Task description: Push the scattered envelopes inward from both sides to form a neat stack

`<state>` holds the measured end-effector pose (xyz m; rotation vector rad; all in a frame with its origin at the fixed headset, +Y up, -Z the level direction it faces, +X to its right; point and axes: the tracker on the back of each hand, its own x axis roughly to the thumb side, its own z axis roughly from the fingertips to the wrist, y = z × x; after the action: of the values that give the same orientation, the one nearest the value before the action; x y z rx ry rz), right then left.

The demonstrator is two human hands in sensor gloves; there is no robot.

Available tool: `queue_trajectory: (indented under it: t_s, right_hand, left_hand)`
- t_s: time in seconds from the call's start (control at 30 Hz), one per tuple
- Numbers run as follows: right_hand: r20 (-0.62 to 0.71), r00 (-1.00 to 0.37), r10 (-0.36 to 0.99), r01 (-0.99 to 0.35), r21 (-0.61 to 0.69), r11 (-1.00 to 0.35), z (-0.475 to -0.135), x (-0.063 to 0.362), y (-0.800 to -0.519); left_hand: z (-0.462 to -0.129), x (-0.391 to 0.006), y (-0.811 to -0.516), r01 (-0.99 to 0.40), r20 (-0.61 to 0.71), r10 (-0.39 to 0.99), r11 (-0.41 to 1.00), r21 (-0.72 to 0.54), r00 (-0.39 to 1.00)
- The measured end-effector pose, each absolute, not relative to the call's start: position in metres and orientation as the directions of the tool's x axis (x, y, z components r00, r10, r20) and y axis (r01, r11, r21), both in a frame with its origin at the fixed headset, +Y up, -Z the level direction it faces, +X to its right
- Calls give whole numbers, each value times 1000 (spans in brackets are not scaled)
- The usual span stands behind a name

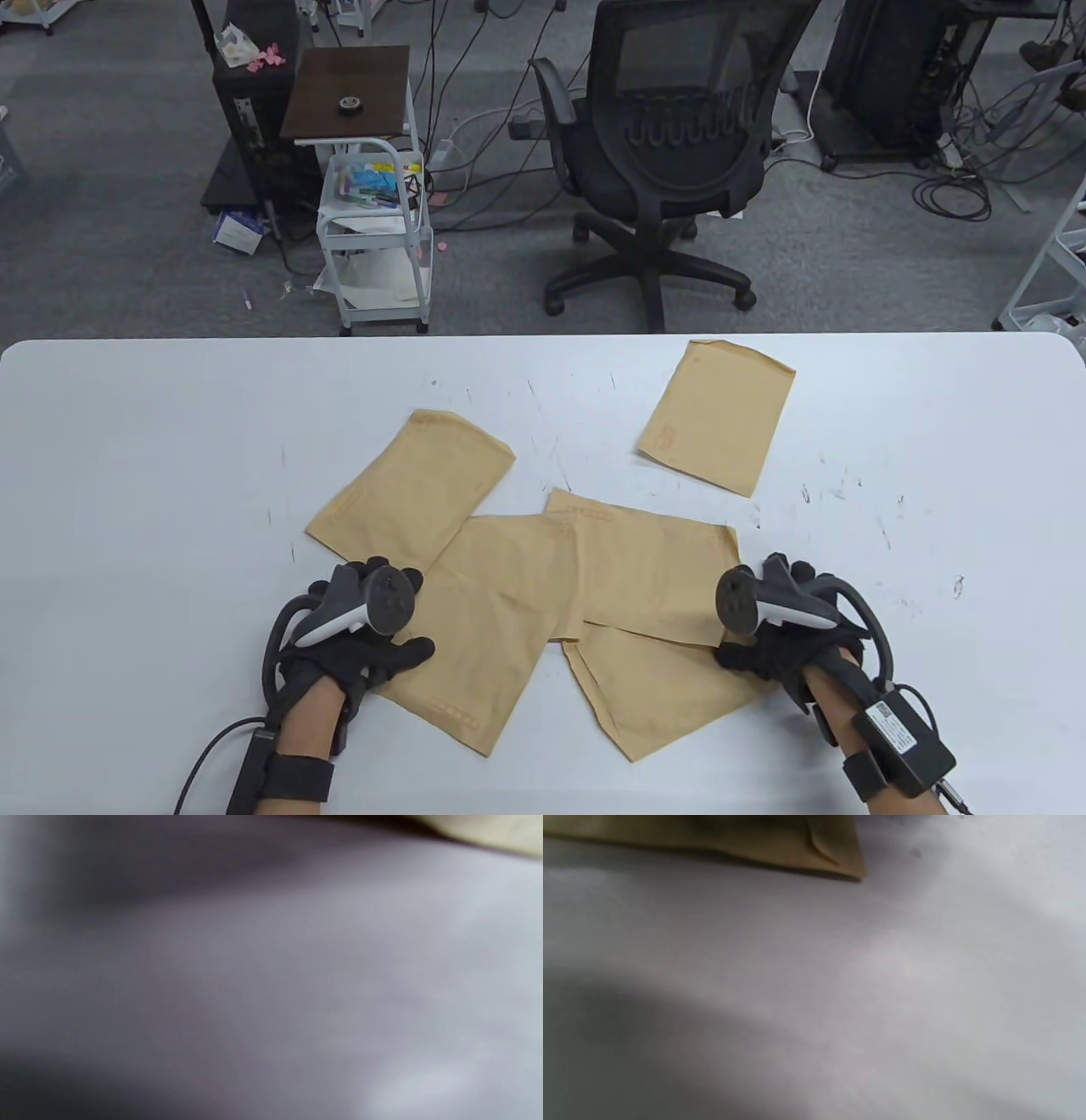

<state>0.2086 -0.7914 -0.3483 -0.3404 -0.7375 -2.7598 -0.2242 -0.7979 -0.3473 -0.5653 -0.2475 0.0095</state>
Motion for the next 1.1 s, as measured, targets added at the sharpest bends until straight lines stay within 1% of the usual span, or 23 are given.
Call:
queue_trajectory:
  t_s: [0.07,0.1,0.17,0.23,0.27,0.33,0.37,0.43,0.5,0.53,0.6,0.67,0.7,0.73,0.77,0.83,0.87,0.9,0.97,1.0,1.03,1.07,1.1]
  right_hand:
    - [289,-932,-219,326,406,-854,-347,201,-790]
    - [317,-925,-210,330,395,-857,-346,193,-786]
    - [352,-908,-226,364,401,-840,-345,187,-776]
    - [376,-902,-213,359,380,-852,-345,190,-764]
    - [376,-905,-199,345,375,-861,-345,193,-762]
    - [363,-915,-175,321,392,-862,-343,201,-766]
    - [368,-914,-172,320,394,-861,-342,202,-768]
    - [393,-907,-151,319,407,-856,-340,200,-780]
    - [418,-906,-66,243,386,-890,-337,186,-784]
    - [423,-904,-67,244,379,-893,-336,180,-783]
    - [469,-875,-119,309,350,-884,-335,165,-779]
    - [512,-834,-206,383,267,-884,-343,166,-761]
    - [487,-842,-233,371,209,-905,-347,170,-750]
    - [433,-871,-231,315,133,-940,-353,179,-735]
    - [367,-911,-189,237,91,-967,-365,189,-721]
    - [272,-959,-82,111,92,-990,-386,202,-709]
    - [203,-979,-14,39,119,-992,-403,209,-705]
    - [126,-991,43,-24,147,-989,-423,214,-705]
    - [44,-997,69,-60,174,-983,-456,218,-713]
    - [16,-998,66,-61,199,-978,-467,219,-718]
    - [-46,-998,40,-50,247,-968,-485,218,-732]
    - [-66,-997,26,-43,262,-964,-491,217,-737]
    - [-83,-996,17,-40,288,-957,-500,215,-749]
  left_hand:
    - [-345,-210,-798,77,257,73,847,-526,964]
    - [-344,-201,-797,95,280,66,846,-525,958]
    - [-342,-192,-794,128,309,45,847,-516,950]
    - [-342,-191,-787,148,316,13,864,-482,949]
    - [-341,-192,-785,124,318,36,875,-468,948]
    - [-342,-195,-788,73,309,96,867,-493,946]
    - [-342,-195,-790,72,301,99,858,-508,948]
    - [-341,-191,-798,113,311,65,846,-522,948]
    - [-339,-181,-797,141,312,28,852,-505,950]
    - [-339,-176,-795,141,315,21,866,-480,949]
    - [-337,-170,-789,165,337,-12,888,-429,941]
    - [-334,-169,-779,197,349,-40,883,-426,936]
    - [-333,-171,-776,193,349,-33,880,-435,937]
    - [-333,-173,-774,186,349,-22,876,-445,937]
    - [-333,-177,-772,173,346,0,866,-469,938]
    - [-336,-184,-775,150,330,20,863,-482,944]
    - [-338,-189,-779,146,320,27,852,-503,947]
    - [-340,-192,-784,147,319,39,830,-539,947]
    - [-341,-198,-792,143,319,61,804,-577,946]
    - [-341,-200,-794,134,316,72,802,-582,946]
    - [-341,-202,-795,115,315,90,810,-575,945]
    - [-341,-202,-795,109,315,95,813,-573,944]
    - [-341,-202,-795,113,313,90,812,-573,945]
